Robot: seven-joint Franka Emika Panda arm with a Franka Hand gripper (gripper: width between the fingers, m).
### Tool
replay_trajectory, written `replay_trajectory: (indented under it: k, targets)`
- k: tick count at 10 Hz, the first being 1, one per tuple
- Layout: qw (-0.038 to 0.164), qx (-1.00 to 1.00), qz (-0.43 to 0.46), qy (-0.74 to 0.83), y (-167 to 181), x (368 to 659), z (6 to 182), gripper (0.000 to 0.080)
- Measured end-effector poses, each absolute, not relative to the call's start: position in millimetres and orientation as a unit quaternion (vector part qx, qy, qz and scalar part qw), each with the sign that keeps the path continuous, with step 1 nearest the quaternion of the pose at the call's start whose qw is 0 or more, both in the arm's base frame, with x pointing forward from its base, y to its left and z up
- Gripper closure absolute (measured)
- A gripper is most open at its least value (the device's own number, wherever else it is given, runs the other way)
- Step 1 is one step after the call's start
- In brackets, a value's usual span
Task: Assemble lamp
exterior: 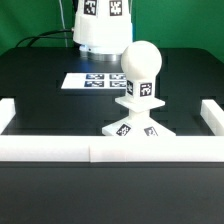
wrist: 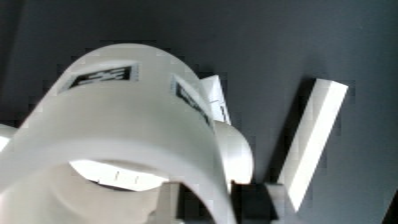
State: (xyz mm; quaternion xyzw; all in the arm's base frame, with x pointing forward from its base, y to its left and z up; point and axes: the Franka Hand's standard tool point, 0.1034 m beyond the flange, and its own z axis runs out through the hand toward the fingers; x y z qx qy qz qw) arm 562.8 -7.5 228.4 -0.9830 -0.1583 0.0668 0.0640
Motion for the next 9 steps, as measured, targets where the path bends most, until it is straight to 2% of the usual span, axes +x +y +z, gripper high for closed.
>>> replay_trajectory:
  k: [2,6,9]
  targets:
    - [0.064,-0.983,0.067,-0.159,-7.6,562.6,229.3,0.0754]
    - [0.064,-0.983,0.056,-0.161,7.5,576.1,248.3,0.0754]
    - [0.062,-0.984,0.058,-0.157,27.0,583.7,234.0,0.0754]
